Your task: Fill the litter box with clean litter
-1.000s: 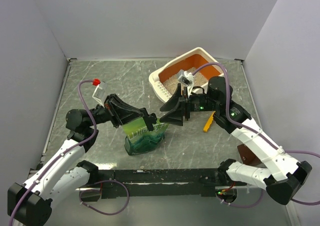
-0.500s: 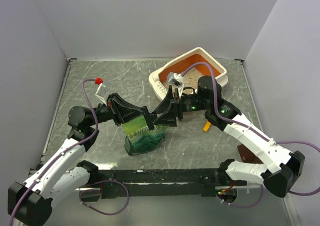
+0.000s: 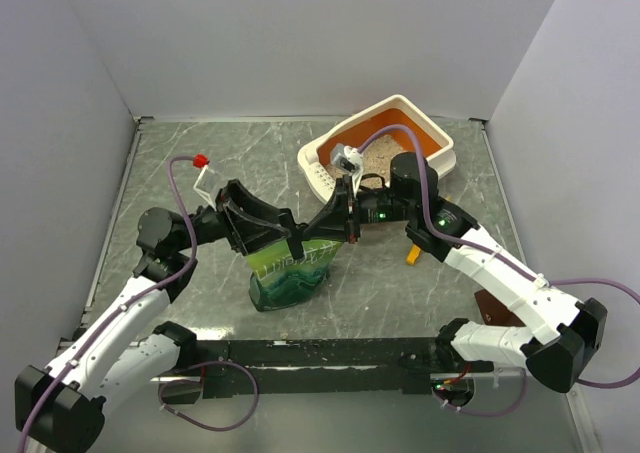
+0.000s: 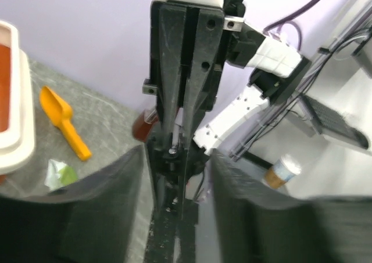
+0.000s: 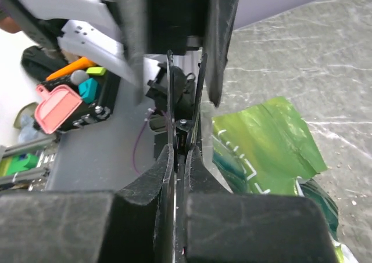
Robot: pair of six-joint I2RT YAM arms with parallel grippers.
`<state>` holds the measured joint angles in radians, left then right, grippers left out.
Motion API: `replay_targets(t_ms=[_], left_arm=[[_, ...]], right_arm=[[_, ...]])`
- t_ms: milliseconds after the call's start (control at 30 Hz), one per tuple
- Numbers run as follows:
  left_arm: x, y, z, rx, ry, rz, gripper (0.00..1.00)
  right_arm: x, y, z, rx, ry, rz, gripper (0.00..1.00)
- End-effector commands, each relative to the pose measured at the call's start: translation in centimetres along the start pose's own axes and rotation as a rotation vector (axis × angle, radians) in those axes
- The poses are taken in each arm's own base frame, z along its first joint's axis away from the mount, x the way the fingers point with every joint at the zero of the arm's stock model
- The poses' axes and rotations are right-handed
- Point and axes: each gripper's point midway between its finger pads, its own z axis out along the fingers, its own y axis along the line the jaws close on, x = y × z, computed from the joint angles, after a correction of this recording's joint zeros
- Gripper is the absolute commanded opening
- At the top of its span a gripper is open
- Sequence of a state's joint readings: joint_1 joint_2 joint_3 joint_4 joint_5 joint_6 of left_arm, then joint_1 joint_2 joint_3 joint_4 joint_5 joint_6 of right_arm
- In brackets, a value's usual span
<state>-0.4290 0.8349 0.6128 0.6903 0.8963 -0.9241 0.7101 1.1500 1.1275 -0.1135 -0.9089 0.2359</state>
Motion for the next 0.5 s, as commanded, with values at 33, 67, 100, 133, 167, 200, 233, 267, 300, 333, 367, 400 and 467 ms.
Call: replay_targets(t_ms=[33, 67, 100, 133, 167, 200, 233, 267, 300, 333, 367, 400, 467], left_arm=[[0.1, -0.2, -0.4, -0.065, 0.119, 0.125, 0.66], [0.5, 0.2, -0.7, -0.098, 0.143, 0.146, 0.67], [0.9, 1.1, -1.2, -0.161, 0.167, 0.148, 0.67], [0.8, 1.9, -1.6, -0.212, 0.171, 0.170, 0.67], [1.2, 2.6, -2.0, -0.256, 0.189, 0.182, 0.67], [1.1, 3.5, -2.5, -0.319, 0.188, 0.201, 0.66], [0.9, 4.5, -3.1, -0.380, 0.187, 0.231, 0.66], [1.1, 5.1, -3.5, -0.413, 0.189, 0.252, 0.66], [1.1, 5.6, -3.9, -0.448, 0.186, 0.261, 0.65], [1.3, 6.0, -4.2, -0.469, 0.193, 0.272, 0.63], [1.6, 6.3, -4.5, -0.479, 0.206, 0.282, 0.62], [2.0, 6.6, -4.6, -0.492, 0.216, 0.284, 0.61], [2.9, 7.2, -4.8, -0.504, 0.252, 0.287, 0.57]], right_arm=[[-2.9, 0.0, -1.4, 0.104, -0.066, -0.141, 0.00], [-3.1, -0.1, -1.7, 0.124, -0.060, -0.150, 0.00], [-3.3, -0.2, -2.1, 0.150, -0.057, -0.163, 0.00], [-3.5, -0.3, -2.5, 0.175, -0.051, -0.177, 0.00], [-3.6, -0.6, -3.0, 0.203, -0.043, -0.184, 0.00], [-3.7, -0.9, -3.3, 0.234, -0.036, -0.200, 0.00], [-3.5, -1.2, -3.9, 0.263, -0.020, -0.199, 0.00], [-3.5, -1.5, -4.3, 0.284, -0.008, -0.226, 0.00], [-3.3, -1.9, -4.9, 0.311, 0.003, -0.234, 0.00], [-2.8, -2.1, -5.4, 0.335, 0.021, -0.233, 0.00], [-2.7, -2.5, -5.9, 0.359, 0.027, -0.245, 0.00], [-2.4, -2.8, -6.4, 0.384, 0.033, -0.251, 0.00], [-1.7, -3.1, -7.2, 0.408, 0.047, -0.269, 0.00]])
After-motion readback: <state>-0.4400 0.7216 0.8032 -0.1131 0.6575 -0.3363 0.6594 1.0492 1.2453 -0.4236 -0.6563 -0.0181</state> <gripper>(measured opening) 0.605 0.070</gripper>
